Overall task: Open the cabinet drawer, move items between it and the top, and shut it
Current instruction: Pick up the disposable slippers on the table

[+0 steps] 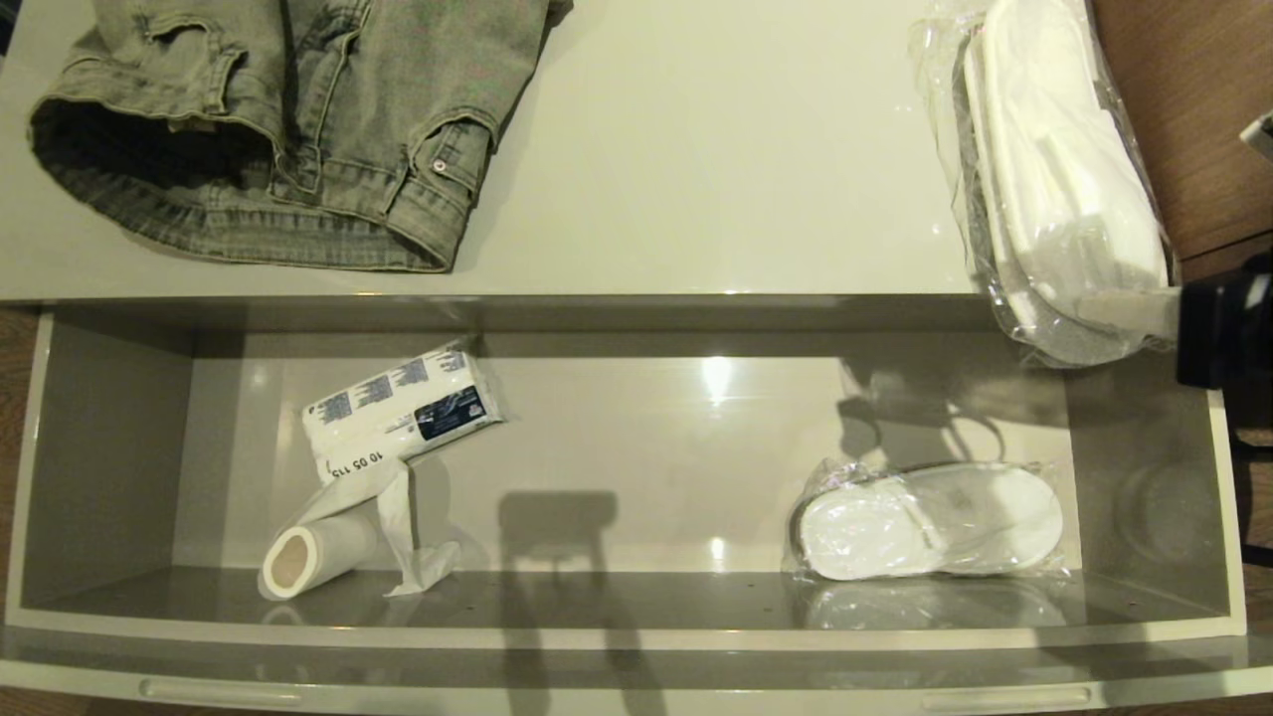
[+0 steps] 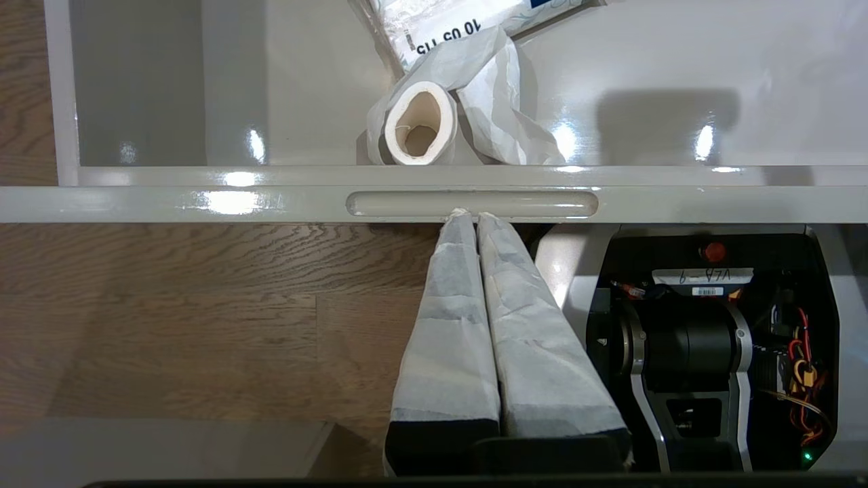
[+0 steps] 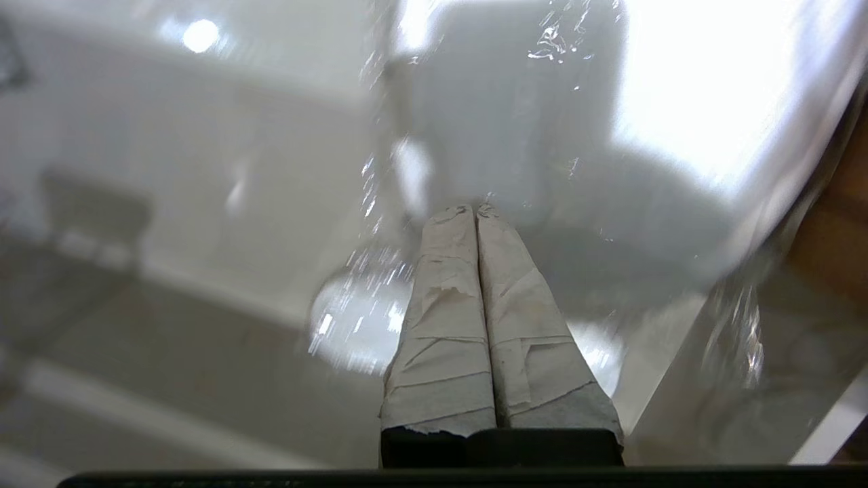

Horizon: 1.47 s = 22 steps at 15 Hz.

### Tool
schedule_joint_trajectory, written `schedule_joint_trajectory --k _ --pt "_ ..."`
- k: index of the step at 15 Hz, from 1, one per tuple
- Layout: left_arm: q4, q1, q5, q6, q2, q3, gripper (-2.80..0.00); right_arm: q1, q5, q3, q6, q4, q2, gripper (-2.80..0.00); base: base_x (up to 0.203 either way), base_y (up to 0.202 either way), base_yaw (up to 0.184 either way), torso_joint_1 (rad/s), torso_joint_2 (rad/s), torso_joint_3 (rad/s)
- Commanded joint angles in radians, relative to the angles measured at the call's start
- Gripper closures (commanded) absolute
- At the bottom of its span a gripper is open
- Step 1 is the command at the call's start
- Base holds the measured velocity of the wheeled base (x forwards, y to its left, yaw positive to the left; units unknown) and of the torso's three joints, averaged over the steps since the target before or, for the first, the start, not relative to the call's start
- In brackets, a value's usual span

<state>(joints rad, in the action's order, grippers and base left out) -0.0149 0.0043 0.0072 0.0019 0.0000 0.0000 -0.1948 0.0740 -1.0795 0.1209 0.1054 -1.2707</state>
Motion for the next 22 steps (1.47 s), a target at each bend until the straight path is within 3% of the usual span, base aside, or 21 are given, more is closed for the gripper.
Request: schedule_joint_trajectory --k 1,3,4,6,13,15,18,22 --pt "0.0 0.0 0.001 0.001 0.002 0.0 0.0 -0.073 -0.198 0.053 -0.021 -0.246 -0.085 0.0 0.0 0.0 0.0 0.0 0.0 0.0" --pt "0.0 0.0 0.001 0.001 0.002 0.0 0.0 -0.164 -0.325 0.092 -0.03 -0.349 -0.088 0.0 0.0 0.0 0.0 0.0 0.0 0.0" --pt "0.0 0.0 0.001 0.0 0.002 0.0 0.0 -0.215 -0.364 0.093 -0.028 -0.351 -0.072 -2.8 0.0 0.0 0.0 0.0 0.0 0.0" --pt "0.0 0.0 0.001 0.0 0.002 0.0 0.0 -0.268 -0.43 0.09 -0.024 -0.334 -0.052 -2.8 0.0 0.0 0.0 0.0 0.0 0.0" --pt "0.0 0.0 0.001 0.0 0.002 0.0 0.0 -0.271 -0.436 0.07 0.028 -0.287 0.022 -2.8 0.0 0.0 0.0 0.0 0.0 0.0" --pt "0.0 0.0 0.001 0.0 0.002 0.0 0.0 -0.259 -0.507 0.088 0.01 -0.322 -0.04 -2.8 0.0 0.0 0.0 0.0 0.0 0.0" --pt "0.0 0.0 0.001 0.0 0.002 0.0 0.0 -0.209 -0.57 0.17 -0.012 -0.6 -0.182 -2.8 0.0 0.0 0.0 0.0 0.0 0.0" --pt "0.0 0.0 0.001 0.001 0.002 0.0 0.0 -0.203 -0.717 0.217 -0.014 -0.895 -0.362 -2.8 0.0 0.0 0.0 0.0 0.0 0.0"
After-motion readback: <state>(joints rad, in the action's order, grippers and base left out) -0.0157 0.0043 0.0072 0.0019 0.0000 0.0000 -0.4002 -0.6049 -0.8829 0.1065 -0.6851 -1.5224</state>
